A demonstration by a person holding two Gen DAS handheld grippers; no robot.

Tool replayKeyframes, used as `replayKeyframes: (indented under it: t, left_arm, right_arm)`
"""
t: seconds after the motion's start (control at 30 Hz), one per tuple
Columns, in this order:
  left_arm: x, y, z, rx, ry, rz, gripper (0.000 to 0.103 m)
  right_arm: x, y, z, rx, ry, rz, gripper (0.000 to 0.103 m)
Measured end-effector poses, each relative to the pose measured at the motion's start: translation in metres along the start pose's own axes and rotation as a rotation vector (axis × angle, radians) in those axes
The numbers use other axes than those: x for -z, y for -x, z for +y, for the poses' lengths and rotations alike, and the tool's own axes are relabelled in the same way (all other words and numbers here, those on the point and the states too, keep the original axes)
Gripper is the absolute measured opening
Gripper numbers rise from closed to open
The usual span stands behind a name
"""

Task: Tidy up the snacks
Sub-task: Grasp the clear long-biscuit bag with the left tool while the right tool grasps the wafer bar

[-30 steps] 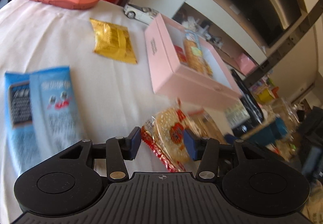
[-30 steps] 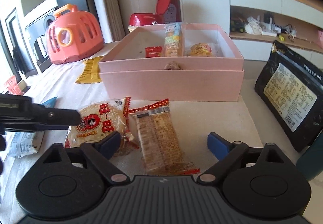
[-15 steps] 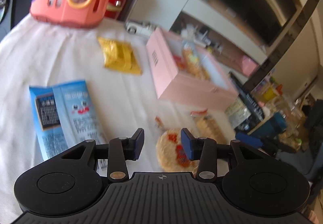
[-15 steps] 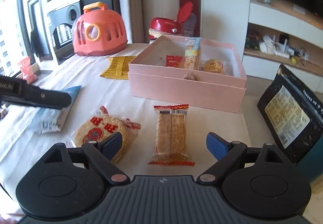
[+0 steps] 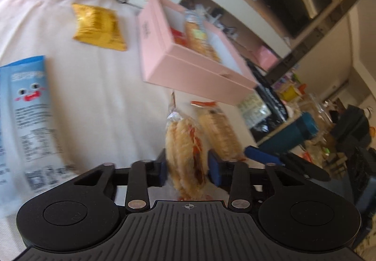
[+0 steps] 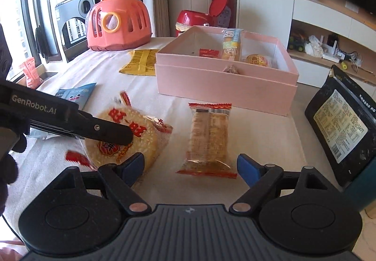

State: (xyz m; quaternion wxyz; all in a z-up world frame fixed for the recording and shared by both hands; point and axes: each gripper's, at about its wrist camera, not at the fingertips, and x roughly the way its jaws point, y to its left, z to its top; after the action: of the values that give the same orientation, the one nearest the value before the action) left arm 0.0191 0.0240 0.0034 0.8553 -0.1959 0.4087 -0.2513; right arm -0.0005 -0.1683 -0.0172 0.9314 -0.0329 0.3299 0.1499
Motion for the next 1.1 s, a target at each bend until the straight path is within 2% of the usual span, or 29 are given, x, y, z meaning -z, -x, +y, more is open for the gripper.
replayKeyframes:
  t: [0.03, 0.2, 0.33, 0.4, 0.47, 0.53, 0.6, 0.67, 0.73, 0.8, 0.97, 1.1]
  left_arm:
    - [0.002, 0.001, -0.004, -0.007, -0.02, -0.009, 0.025]
    - [0.007, 0.018, -0.011, -0.085, -0.045, -0.054, 0.024]
    - [0.007, 0.032, -0.015, -0.216, -0.06, -0.08, 0.023]
    - [0.008, 0.036, -0.021, -0.291, -0.098, -0.094, 0.023]
    - [0.008, 0.039, -0.023, -0.326, -0.124, -0.096, 0.024]
    - [0.007, 0.041, -0.021, -0.325, -0.119, -0.091, 0.024]
    - [0.008, 0.042, -0.02, -0.322, -0.115, -0.089, 0.024]
    - [0.008, 0.043, -0.019, -0.317, -0.111, -0.088, 0.024]
    - [0.008, 0.042, -0.019, -0.312, -0.107, -0.088, 0.024]
    - [0.009, 0.043, -0.019, -0.304, -0.106, -0.086, 0.024]
    - [0.011, 0.042, -0.02, -0.272, -0.101, -0.071, 0.023]
    - [0.015, 0.041, -0.023, -0.251, -0.11, -0.062, 0.023]
  right_arm:
    - [0.001, 0.001, -0.001, 0.004, 0.001, 0.001, 0.086]
    - [-0.004, 0.009, -0.016, 0.005, -0.026, -0.028, 0.086]
    - [-0.019, -0.002, -0.028, 0.015, -0.051, -0.023, 0.086]
    - [-0.028, -0.016, -0.03, 0.018, -0.052, 0.005, 0.086]
    - [-0.036, -0.033, -0.032, -0.003, -0.069, 0.048, 0.086]
    - [-0.041, -0.048, -0.033, -0.03, -0.089, 0.089, 0.086]
    - [-0.042, -0.052, -0.025, 0.001, -0.072, 0.077, 0.081]
    - [-0.041, -0.049, -0.015, -0.013, -0.031, 0.078, 0.058]
    - [-0.037, -0.041, -0.008, -0.068, -0.006, 0.084, 0.05]
    - [-0.028, -0.031, 0.001, -0.107, 0.027, 0.087, 0.048]
    - [-0.009, -0.009, 0.009, -0.129, 0.07, 0.104, 0.037]
    - [-0.003, 0.002, 0.004, -0.132, 0.056, 0.122, 0.037]
